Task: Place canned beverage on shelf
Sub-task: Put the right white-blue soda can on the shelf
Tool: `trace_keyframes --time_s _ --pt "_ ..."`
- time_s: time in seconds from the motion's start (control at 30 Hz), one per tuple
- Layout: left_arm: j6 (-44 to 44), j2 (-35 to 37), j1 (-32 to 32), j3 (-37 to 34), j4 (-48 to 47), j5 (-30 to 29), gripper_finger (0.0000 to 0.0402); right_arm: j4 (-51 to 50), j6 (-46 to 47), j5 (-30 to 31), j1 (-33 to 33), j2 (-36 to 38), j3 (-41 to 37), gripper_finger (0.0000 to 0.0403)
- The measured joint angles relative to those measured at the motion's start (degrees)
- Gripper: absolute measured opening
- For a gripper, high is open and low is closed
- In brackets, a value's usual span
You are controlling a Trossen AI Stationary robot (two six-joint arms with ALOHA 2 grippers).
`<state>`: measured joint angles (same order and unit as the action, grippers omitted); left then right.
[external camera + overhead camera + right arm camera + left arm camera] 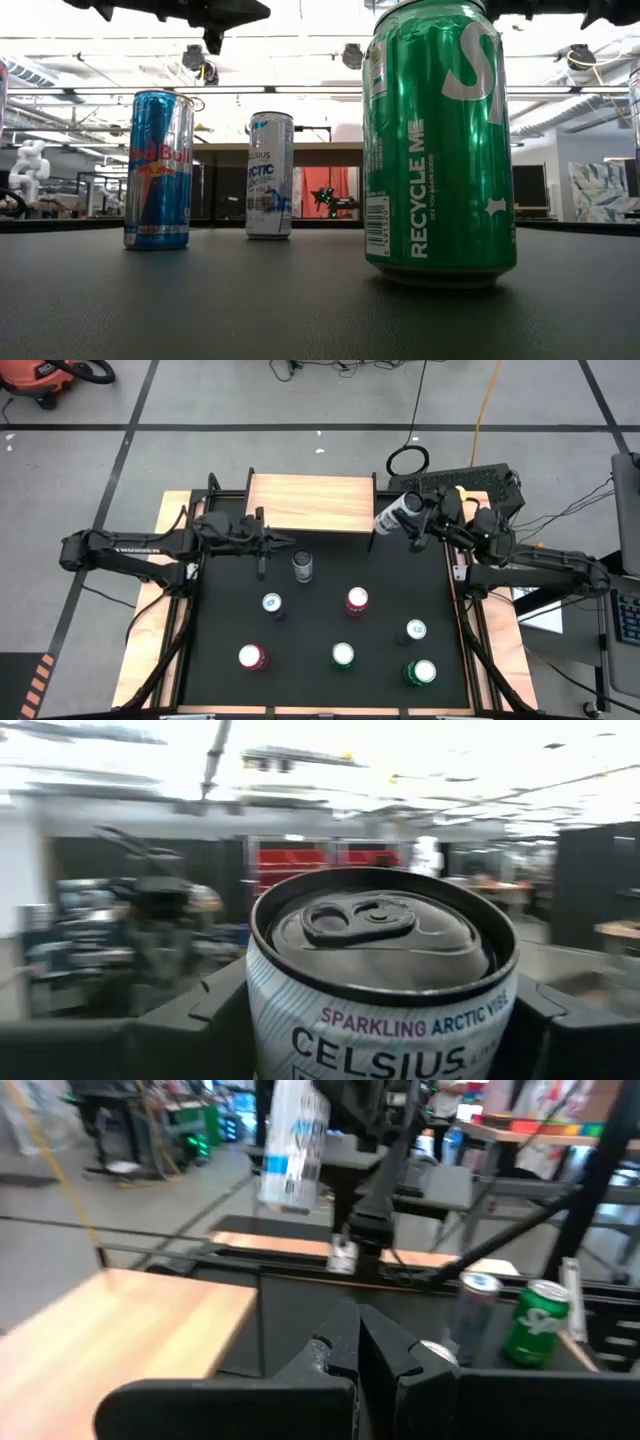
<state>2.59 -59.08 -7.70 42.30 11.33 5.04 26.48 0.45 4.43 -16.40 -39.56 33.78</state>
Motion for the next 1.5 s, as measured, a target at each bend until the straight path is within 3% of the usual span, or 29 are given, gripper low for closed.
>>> trace_keyframes --time_s 0.23,0.43,0.57,0.67,0.93,1.17,1.37,1.5 --pt "-7.6 -4.7 -0.4 5.9 0.3 1.5 0.0 -0.1 2.1 -10.5 0.0 -3.8 4.3 0.0251" --pt "-9.6 -8.5 -0.4 10.8 0.3 -4.0 0.0 -0.1 2.0 -10.8 0.0 -7.6 7.1 0.0251" --pt "-9.0 -10.0 0.0 11.7 -0.1 -1.5 0.0007 -0.2 2.1 -10.8 0.0 -10.8 8.6 0.0251" --pt "-6.4 -10.7 -0.3 12.8 -2.2 4.1 0.0042 -0.2 2.8 -12.0 0.0 -13.4 9.4 0.0251" --pt "-1.0 -12.7 -1.0 13.4 1.6 1.0 0.0189 -0.2 5.4 -18.4 0.0 -20.0 12.5 0.0251" --pt "5.6 -16.1 -3.5 13.4 6.9 7.8 0.0289 0.1 4.3 -21.3 0.0 -23.7 15.0 0.0251" --pt "6.2 -19.7 -5.4 14.1 8.2 9.0 0.0343 0.0 3.0 -21.3 0.0 -25.5 16.7 0.0251" --pt "6.2 -22.6 -6.1 16.6 8.4 14.7 0.0351 -0.2 2.9 -21.3 0.0 -26.3 17.5 0.0251"
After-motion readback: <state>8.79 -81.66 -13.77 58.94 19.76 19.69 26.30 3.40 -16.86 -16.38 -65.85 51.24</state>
